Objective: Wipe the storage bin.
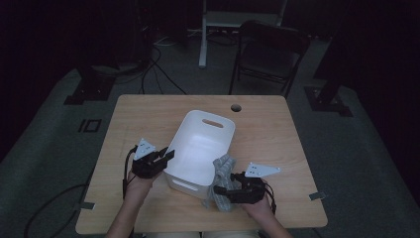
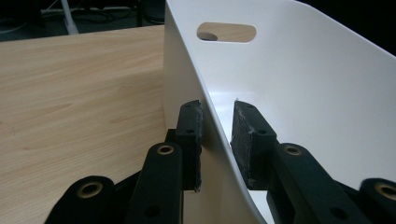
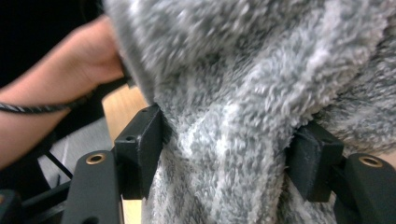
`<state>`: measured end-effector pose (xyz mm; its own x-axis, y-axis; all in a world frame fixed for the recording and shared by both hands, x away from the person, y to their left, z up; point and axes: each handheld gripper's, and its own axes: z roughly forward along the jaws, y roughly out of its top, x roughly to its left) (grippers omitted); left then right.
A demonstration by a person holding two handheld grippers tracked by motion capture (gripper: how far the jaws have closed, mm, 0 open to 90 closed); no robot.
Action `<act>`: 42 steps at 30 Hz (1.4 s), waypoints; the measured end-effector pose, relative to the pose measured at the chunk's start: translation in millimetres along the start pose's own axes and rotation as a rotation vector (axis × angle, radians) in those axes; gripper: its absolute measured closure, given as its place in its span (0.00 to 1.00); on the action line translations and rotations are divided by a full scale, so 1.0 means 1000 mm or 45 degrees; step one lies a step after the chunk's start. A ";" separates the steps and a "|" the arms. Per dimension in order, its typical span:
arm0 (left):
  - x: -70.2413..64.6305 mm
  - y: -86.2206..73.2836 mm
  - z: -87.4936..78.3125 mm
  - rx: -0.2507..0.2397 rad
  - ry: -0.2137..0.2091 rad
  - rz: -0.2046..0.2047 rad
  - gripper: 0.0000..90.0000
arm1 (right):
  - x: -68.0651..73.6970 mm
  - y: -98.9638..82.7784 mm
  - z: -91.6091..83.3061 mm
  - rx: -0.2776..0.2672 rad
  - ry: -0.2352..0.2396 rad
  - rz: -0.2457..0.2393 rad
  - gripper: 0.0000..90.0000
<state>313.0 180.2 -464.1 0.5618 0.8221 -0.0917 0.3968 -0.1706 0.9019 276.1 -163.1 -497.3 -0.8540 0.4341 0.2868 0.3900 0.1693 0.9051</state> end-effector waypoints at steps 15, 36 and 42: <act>0.000 0.000 0.000 0.001 0.008 0.001 0.81 | -0.026 -0.024 0.029 0.372 -0.028 -0.037 0.41; 0.007 0.009 -0.017 0.006 -0.074 -0.018 0.59 | -0.035 0.019 -0.021 0.127 -0.305 0.077 0.75; 0.007 0.006 -0.028 0.028 -0.135 -0.026 0.56 | -0.042 0.015 -0.031 0.166 -0.348 0.068 0.75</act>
<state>299.0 200.3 -447.4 0.6269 0.7635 -0.1551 0.4242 -0.1675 0.8900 306.9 -206.0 -485.7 -0.7136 0.6644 0.2220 0.4882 0.2443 0.8379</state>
